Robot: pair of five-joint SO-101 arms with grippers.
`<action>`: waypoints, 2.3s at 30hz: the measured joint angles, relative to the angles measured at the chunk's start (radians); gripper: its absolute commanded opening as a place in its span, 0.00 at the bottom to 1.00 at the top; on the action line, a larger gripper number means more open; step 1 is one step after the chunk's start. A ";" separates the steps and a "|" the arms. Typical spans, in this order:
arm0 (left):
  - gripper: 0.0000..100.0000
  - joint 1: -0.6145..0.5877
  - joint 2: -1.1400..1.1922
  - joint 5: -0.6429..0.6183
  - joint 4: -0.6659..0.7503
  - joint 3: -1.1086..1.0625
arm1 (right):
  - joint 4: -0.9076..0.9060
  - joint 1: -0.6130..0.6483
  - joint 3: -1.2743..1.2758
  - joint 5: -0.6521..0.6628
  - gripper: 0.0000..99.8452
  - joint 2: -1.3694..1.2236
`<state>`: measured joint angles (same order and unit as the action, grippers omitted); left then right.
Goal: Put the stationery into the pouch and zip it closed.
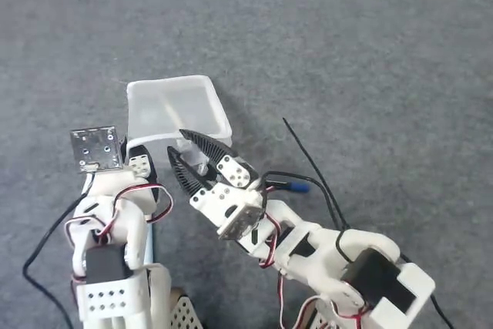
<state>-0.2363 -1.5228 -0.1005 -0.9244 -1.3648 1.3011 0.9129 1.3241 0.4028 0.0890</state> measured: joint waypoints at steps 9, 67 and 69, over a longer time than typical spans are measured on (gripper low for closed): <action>0.01 0.000 0.000 0.000 0.000 0.000 | 0.009 0.000 0.012 0.020 0.09 0.000; 0.01 -0.069 0.000 -0.003 0.000 0.000 | -2.055 -0.187 -0.468 -0.367 0.05 0.848; 0.01 -0.071 0.000 -0.003 0.000 0.000 | -2.085 -0.189 -0.502 -0.367 0.05 0.806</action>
<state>-0.3069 -1.5228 -0.1036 -0.9244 -1.3648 -0.7841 0.7242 0.8224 0.0361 0.8945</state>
